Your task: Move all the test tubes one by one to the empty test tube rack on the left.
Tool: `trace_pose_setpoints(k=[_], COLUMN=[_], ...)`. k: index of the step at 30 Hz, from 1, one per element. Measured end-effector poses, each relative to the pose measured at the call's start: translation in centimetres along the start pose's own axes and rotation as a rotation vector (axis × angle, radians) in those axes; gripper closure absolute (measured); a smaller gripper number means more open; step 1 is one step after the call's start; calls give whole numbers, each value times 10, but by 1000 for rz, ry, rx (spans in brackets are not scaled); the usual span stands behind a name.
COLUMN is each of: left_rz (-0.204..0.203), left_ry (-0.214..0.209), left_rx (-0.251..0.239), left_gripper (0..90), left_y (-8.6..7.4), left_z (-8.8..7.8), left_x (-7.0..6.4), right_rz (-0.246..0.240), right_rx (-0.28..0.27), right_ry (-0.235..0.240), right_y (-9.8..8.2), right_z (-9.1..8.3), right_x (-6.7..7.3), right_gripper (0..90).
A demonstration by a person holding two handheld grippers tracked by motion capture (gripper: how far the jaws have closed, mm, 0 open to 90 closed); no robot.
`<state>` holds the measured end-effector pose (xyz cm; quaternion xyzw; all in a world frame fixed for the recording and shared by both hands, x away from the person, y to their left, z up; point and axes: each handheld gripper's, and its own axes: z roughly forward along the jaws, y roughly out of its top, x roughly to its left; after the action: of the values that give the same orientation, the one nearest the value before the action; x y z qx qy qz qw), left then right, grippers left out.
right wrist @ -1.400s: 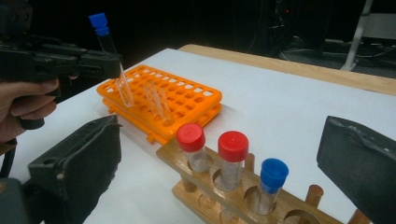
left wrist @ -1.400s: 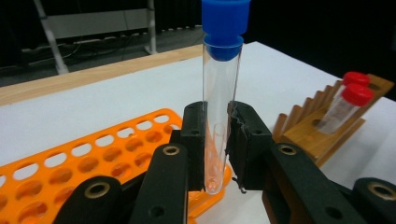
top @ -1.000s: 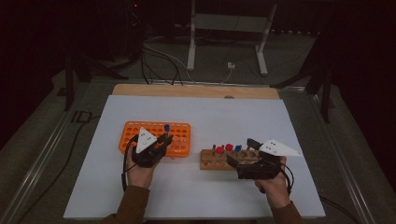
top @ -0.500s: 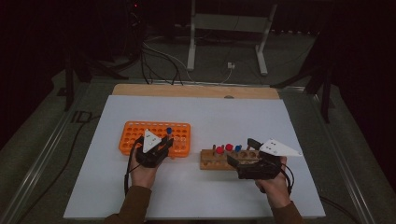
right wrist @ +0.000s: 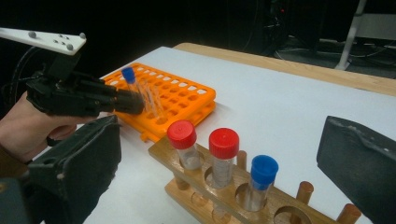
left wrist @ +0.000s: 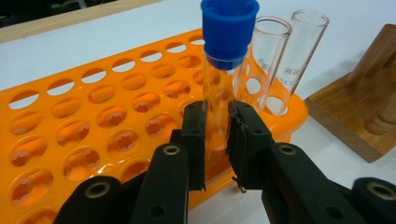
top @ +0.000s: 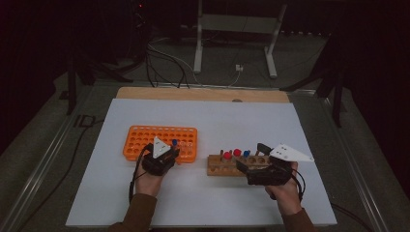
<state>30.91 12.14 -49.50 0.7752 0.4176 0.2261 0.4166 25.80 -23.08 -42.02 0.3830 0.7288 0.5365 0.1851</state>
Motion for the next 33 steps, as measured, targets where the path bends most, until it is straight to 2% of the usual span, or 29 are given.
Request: trace_pose_setpoints(k=[6,11,12,15,16,18,21,23,25,27,31,33], left_rz=[-18,-51,-73,-113,-113,-149,-183,-187,-188,-191,-193,-198], left_ry=[-14,-14,-19,-58,-58,-88,-90,-78,-85,-91,-114,-123], left_rx=[-1,-3,-14,-42,-42,-77,-116,-126,-144,-161,-181,-192], left_gripper=[762,626,599,510,485,439,329,239,170,148,22,14], left_y=[0,0,1,1,1,2,4,6,8,10,13,14], left_z=[-1,-2,-5,-10,-10,-16,-22,-26,-29,-32,-36,-37], left_x=[2,4,6,11,11,15,17,16,16,16,14,14], right_rz=[16,-11,-17,-23,-18,-19,-18,-24,-30,-33,-39,-36], right_rx=[-4,16,22,27,28,34,35,45,52,60,75,87], right_ry=[-15,-39,-41,-39,-34,-34,-37,-36,-48,-52,-49,-48], right_y=[-1,-3,-3,-5,-6,-8,-12,-15,-17,-20,-25,-27], right_z=[-1,0,1,2,3,4,6,8,10,11,16,19], right_x=[-6,-8,-8,-9,-10,-13,-15,-17,-18,-19,-22,-23], right_gripper=[0,0,16,42,53,89,159,192,252,308,421,475])
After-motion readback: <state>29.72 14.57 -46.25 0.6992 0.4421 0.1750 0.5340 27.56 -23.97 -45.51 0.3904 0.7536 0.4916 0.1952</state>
